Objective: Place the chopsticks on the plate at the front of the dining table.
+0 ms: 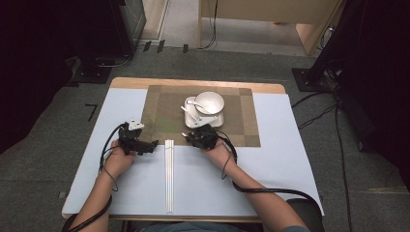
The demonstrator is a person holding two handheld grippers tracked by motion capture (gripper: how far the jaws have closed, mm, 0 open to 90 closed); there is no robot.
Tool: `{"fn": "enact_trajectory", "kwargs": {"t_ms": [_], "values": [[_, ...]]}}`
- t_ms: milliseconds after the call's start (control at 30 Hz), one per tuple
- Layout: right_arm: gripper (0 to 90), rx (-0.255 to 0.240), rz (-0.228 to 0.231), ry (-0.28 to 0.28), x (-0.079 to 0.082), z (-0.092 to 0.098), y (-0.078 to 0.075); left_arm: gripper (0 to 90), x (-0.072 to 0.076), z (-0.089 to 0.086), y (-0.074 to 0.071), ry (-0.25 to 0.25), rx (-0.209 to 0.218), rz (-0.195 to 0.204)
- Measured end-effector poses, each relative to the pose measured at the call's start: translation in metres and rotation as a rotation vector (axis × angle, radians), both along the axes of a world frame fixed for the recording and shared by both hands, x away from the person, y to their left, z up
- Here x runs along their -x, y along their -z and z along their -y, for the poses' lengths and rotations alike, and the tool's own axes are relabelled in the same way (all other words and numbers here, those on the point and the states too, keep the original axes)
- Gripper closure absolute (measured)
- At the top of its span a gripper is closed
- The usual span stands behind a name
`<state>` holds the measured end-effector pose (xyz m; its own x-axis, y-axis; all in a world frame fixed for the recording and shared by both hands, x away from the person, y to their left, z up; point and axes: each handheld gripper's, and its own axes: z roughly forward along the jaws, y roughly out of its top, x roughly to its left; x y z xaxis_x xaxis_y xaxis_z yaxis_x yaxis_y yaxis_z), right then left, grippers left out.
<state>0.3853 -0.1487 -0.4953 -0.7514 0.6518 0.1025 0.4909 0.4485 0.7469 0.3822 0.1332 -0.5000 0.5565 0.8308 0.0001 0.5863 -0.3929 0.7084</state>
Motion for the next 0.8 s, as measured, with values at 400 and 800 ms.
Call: {"fn": "enact_trajectory", "kwargs": {"t_ms": [400, 800], "values": [[53.5, -0.02, 0.01, -0.032, 0.0014, -0.0027, -0.002, 0.0, 0.0002, 0.0002, -0.0001, -0.001, -0.001, 0.0], [50.7, -0.018, 0.009, -0.041, 0.0077, -0.0029, -0.0031, 0.0, 0.0, 0.0001, -0.0001, -0.001, 0.0, -0.002]]}}
